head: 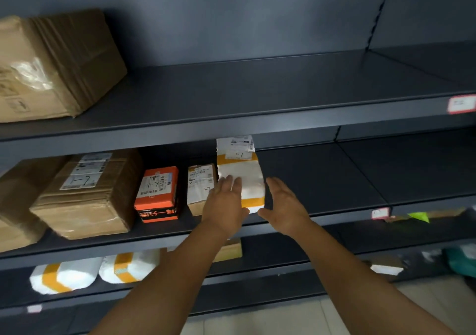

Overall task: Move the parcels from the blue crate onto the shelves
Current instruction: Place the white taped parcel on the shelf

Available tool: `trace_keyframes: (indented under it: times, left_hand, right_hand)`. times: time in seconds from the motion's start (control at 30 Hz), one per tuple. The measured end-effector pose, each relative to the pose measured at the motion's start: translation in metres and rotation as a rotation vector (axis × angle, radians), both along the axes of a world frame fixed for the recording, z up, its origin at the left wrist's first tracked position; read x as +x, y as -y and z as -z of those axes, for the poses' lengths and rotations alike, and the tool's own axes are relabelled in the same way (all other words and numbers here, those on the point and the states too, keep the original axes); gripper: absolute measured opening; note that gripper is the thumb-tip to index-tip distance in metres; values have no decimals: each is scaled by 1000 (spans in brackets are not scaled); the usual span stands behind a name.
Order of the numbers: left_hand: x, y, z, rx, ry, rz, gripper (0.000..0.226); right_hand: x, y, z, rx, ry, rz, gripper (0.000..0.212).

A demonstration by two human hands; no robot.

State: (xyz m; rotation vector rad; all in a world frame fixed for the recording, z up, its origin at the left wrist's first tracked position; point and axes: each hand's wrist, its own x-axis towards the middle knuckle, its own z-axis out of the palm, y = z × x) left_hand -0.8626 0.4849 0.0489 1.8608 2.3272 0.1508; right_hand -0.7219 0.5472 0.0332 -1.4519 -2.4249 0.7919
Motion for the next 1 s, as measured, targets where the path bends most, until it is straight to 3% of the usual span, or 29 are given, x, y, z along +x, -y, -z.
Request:
trace_keyframes:
  times: [0.2, 0.47, 1.0]
  left_hand:
    - [44, 44, -9, 26, -15, 160, 77]
    - [131, 94, -8, 24, -31, 434, 74]
    - [398, 191, 4, 14, -19, 974, 71]
  right_hand:
    - [54, 60, -8, 98, 116, 76, 83]
    - [149, 148, -4, 90, 195, 328, 86]
    - [404, 334, 6, -34, 213, 892, 85]
